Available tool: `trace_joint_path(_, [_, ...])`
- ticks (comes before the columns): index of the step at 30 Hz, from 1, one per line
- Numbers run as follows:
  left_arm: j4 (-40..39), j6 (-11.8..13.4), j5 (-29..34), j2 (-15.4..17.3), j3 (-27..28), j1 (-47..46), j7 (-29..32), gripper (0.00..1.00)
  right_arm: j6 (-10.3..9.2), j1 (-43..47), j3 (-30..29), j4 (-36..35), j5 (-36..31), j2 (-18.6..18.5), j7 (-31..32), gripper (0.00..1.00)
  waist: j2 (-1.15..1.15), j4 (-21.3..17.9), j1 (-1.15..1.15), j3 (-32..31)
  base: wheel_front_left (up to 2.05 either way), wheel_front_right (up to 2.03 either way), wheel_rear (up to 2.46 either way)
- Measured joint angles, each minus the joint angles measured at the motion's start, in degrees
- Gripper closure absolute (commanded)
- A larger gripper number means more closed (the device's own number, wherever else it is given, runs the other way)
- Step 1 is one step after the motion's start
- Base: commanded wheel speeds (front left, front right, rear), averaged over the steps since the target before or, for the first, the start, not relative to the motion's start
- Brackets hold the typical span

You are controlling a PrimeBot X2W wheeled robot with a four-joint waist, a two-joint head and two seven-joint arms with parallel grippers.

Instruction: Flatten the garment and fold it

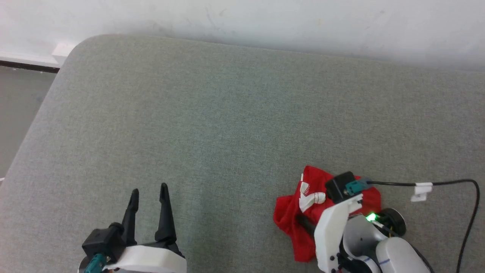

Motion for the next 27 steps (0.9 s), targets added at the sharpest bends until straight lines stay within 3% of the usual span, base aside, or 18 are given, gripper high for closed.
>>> trace_joint_path(7, [1.2,-0.1,-0.3,-0.2,-0.2,-0.5,-0.1,0.00,0.03,-1.4,1.5,1.2,1.9,0.2,0.2,0.00,0.00,-0.2,0.00,-0.9,0.00,0.00,0.00])
trace_joint_path(12, [1.4,-0.1,-0.5,-0.1,-0.2,-0.5,-0.1,0.00,0.02,-1.1,0.3,-2.8,4.2,0.1,0.7,0.00,0.00,-1.0,0.00,-1.6,0.00,0.00,0.00])
trace_joint_path(21, [0.5,-0.1,-0.6,0.8,0.1,-0.5,-0.1,0.00,-0.03,5.7,-12.7,-18.4,3.5,0.0,-2.7,0.00,0.00,-2.5,0.00,-1.7,0.00,0.00,0.00])
trace_joint_path(27, [0.0,0.0,-0.6,1.1,0.0,-0.3,0.0,0.00,-0.03,13.0,-18.9,-20.6,4.3,-0.1,-3.0,0.00,0.00,-2.7,0.00,-1.1,0.00,0.00,0.00])
